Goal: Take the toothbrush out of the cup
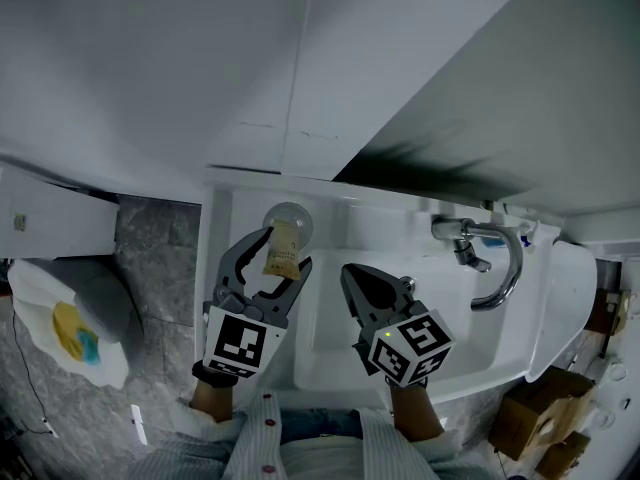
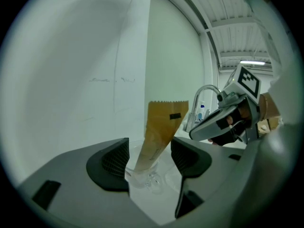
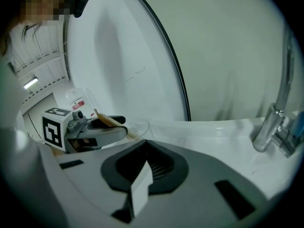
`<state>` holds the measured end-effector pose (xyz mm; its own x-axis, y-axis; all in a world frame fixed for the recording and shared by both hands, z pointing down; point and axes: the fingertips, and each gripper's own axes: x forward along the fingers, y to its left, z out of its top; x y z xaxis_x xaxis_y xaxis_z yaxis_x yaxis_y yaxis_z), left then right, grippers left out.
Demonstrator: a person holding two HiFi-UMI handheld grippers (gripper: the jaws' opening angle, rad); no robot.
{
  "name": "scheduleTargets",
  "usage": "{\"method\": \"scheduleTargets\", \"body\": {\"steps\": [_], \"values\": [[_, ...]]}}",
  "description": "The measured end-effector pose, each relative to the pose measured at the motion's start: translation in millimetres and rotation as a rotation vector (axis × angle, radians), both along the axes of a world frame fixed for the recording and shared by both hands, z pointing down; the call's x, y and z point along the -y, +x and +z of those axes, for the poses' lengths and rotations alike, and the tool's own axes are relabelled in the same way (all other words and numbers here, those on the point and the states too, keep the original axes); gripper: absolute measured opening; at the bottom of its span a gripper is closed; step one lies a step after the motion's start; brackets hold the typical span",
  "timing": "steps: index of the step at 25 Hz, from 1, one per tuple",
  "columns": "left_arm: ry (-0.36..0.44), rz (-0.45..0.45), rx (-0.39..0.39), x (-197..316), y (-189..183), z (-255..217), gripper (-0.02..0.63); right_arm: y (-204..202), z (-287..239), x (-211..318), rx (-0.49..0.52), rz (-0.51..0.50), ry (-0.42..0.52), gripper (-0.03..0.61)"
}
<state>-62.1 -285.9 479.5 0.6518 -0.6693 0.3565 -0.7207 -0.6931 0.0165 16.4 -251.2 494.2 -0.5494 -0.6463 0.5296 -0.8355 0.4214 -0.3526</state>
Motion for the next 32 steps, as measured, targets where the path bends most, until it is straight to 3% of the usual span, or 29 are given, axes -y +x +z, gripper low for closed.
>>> {"method": "scheduleTargets", "body": {"steps": [7, 20, 32], "values": [[-0.002, 0.017, 0.014, 2.9, 4.0, 5.1, 0.269, -0.4, 4.9, 1.2, 0.004, -0.006, -0.010, 0.011], [0.024, -0.004, 0.041, 4.8, -0.8, 4.4, 0.130, -4.3, 6.8, 2.4, 0.005, -0.017, -0.016, 0.011], [0.028, -0.022, 0.059, 4.1, -3.4, 8.0, 0.060, -6.7, 5.9, 0.3, 0.007, -0.016, -0.016, 0.011]]}}
